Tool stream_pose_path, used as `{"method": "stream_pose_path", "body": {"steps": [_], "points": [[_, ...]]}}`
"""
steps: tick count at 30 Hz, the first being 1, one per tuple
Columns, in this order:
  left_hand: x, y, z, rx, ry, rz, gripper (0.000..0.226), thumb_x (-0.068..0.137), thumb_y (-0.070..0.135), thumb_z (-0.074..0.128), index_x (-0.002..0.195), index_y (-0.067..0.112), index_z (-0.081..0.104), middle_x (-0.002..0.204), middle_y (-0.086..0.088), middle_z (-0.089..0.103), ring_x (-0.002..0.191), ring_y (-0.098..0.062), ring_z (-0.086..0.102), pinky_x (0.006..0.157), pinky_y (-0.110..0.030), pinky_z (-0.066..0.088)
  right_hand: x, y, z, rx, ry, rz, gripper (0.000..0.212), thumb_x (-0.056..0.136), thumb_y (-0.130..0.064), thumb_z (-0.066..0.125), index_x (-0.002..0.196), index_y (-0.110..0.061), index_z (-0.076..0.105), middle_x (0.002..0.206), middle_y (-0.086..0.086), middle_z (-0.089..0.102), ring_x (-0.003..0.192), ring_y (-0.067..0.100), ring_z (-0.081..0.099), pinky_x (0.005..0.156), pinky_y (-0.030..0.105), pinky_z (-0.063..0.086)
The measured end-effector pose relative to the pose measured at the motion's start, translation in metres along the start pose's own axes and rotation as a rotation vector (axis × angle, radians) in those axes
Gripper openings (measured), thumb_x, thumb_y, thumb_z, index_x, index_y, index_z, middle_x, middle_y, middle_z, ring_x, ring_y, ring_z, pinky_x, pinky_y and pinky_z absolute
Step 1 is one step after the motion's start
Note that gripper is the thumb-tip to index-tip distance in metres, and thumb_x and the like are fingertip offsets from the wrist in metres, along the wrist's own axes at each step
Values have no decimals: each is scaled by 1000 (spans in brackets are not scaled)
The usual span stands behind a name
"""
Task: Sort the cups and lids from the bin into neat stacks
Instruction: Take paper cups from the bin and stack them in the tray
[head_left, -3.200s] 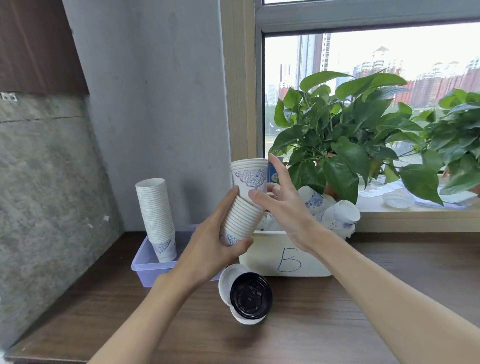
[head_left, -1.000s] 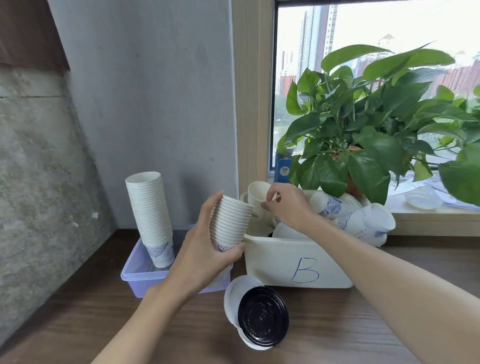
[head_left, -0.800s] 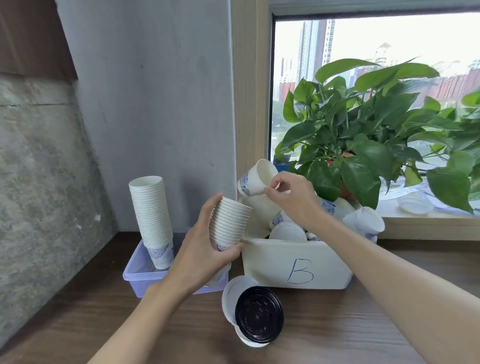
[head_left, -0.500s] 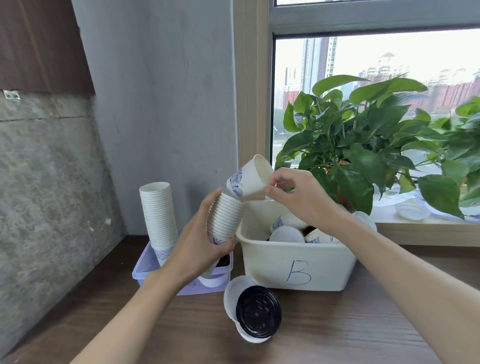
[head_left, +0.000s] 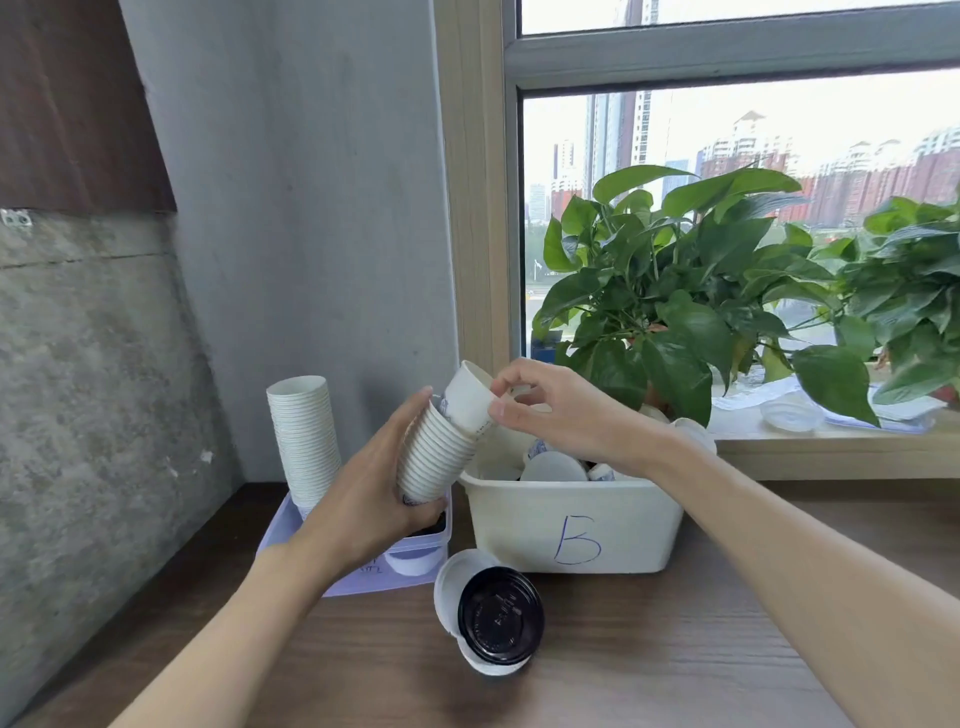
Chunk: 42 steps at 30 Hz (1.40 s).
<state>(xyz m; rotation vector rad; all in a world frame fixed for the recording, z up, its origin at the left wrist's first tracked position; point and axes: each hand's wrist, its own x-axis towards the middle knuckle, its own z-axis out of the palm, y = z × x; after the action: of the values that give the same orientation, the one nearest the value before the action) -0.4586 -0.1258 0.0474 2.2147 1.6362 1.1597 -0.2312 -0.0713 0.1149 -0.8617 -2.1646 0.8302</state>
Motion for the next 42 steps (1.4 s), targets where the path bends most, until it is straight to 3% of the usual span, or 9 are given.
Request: {"method": "stream_pose_path", "body": {"steps": [4,9,14,17,20,25,29,33,42], "points": [[3,6,10,-5,-13,36,111,72,20,82,134,73,6,121,26,50,98,20,49,76,-4,40,-4,6,14,93,53,38,18,98,-28,52,113,-23,60,112,-12,63,99,-5,59,86,22,48],[7,18,21,-6,-38,71,114,73,24,82,141,69,2,137,21,48,105,0,53,85,-16,42,-13,10,23,194,112,107,40,97,-31,54,135,-23,46,123,-7,62,108,2,58,98,31,47],[10,35,32,-70,-46,51,103,71,23,81,134,68,13,108,18,60,84,-5,62,68,-18,53,-20,14,16,214,153,124,53,95,-37,54,142,-19,37,127,-3,61,111,6,59,100,32,46],[11,44,43,-148,-62,-1,99,69,25,79,137,61,16,100,7,66,77,-18,67,76,-41,58,-26,19,8,167,201,101,49,95,-37,54,138,-17,41,121,-3,65,106,3,60,88,17,48],[11,51,57,-183,-48,5,100,71,28,81,139,59,14,111,18,58,96,-10,61,83,-32,52,-35,31,-8,76,300,83,41,94,-34,57,130,-17,49,108,-10,66,102,4,60,79,15,45],[14,60,72,-150,9,48,101,69,38,79,143,54,13,116,15,58,97,-14,58,93,-42,49,-54,71,-48,-286,570,191,38,84,-37,67,119,-23,59,110,-5,63,109,19,54,97,41,44],[17,61,81,-165,8,23,100,73,36,79,143,55,9,112,28,50,99,-12,58,88,-35,50,-65,87,-63,-420,466,441,57,78,-40,72,129,-26,51,125,6,51,121,27,43,101,45,39],[17,58,86,-146,14,29,100,74,38,79,143,54,8,116,30,44,103,-9,50,86,-29,43,-72,94,-62,-362,377,470,53,81,-26,73,129,-23,52,128,7,51,108,21,48,84,29,39],[18,54,85,-156,8,21,99,75,37,79,141,57,8,117,37,44,103,-11,58,87,-33,51,-56,85,-55,-246,403,458,46,79,-31,75,114,-15,49,104,-2,56,88,13,52,68,25,42]]}}
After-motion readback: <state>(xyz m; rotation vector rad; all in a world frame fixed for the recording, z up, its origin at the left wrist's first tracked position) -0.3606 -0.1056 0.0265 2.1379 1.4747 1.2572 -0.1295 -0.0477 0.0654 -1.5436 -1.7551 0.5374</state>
